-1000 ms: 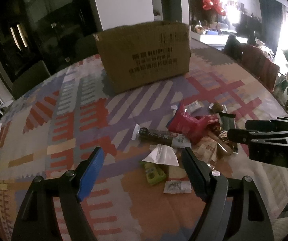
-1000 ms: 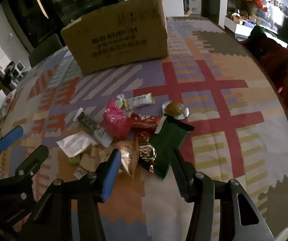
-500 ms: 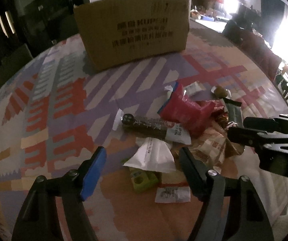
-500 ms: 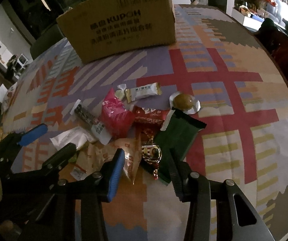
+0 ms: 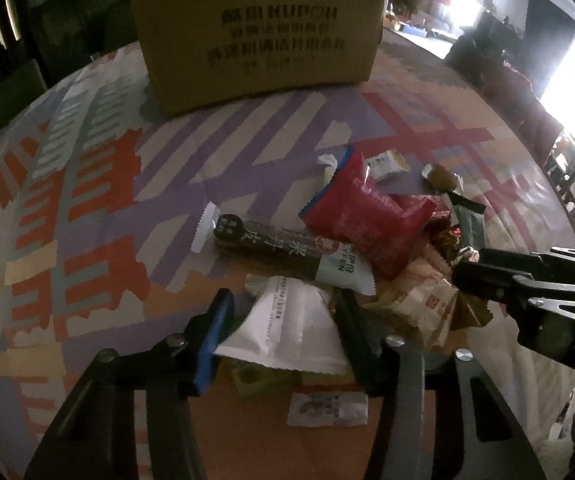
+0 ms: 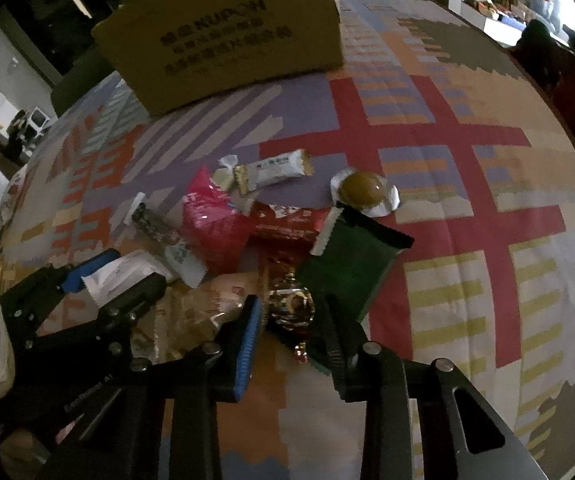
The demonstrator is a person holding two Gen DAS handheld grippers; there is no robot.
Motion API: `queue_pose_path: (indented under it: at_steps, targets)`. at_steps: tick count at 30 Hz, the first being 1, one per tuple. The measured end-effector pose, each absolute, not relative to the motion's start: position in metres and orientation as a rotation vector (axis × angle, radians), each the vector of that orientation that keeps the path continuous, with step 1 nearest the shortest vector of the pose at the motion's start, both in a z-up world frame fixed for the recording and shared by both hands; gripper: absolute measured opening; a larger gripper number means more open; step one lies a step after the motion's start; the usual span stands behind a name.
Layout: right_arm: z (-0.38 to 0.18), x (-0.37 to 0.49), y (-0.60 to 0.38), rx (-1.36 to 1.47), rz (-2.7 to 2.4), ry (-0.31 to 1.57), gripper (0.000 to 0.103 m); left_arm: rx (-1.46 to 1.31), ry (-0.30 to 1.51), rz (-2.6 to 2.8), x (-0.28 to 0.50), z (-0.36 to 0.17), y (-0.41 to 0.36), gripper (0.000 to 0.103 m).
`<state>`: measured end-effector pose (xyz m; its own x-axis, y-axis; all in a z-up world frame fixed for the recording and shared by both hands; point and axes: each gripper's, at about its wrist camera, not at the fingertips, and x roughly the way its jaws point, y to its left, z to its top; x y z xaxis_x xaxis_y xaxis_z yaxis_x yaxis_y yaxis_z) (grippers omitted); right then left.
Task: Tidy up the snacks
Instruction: 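Reach into the snack pile and grasp the gold-wrapped candy with the right gripper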
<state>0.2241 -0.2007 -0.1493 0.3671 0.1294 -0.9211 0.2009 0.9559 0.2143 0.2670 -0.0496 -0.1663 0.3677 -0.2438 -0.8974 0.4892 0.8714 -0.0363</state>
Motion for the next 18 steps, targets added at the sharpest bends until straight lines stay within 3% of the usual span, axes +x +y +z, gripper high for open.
queue_pose_path:
  at_steps: [5,18]
  targets:
    - [-0.151,0.225,-0.2,0.306,-0.042,1.196,0.025,0.232,1.117,-0.476,0.269,-0.169,-0.048,0.05]
    - [-0.129,0.218,-0.195,0.256,-0.022,1.135,0.024,0.212,1.074,-0.473,0.255,-0.149,-0.044,0.05]
